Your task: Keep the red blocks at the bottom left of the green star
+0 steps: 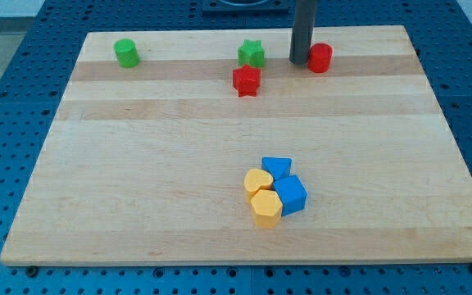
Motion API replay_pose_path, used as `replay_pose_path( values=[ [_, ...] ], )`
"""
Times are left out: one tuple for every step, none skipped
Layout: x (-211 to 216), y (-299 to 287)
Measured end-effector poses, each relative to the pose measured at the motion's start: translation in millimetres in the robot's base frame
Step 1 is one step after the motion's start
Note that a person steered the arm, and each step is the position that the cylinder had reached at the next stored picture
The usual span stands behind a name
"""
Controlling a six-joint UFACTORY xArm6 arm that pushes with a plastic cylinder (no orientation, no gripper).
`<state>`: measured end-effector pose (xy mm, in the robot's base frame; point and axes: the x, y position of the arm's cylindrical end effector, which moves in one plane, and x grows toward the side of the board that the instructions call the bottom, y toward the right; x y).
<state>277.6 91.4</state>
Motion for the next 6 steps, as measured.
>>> replay_pose_path(
  values=[
    [-47.7,-3.9],
    [-84.7,11.8],
    [-68.0,77.3],
    [-13.5,84.4],
    [26.8,1.9],
    [52.1,-28.5]
  ],
)
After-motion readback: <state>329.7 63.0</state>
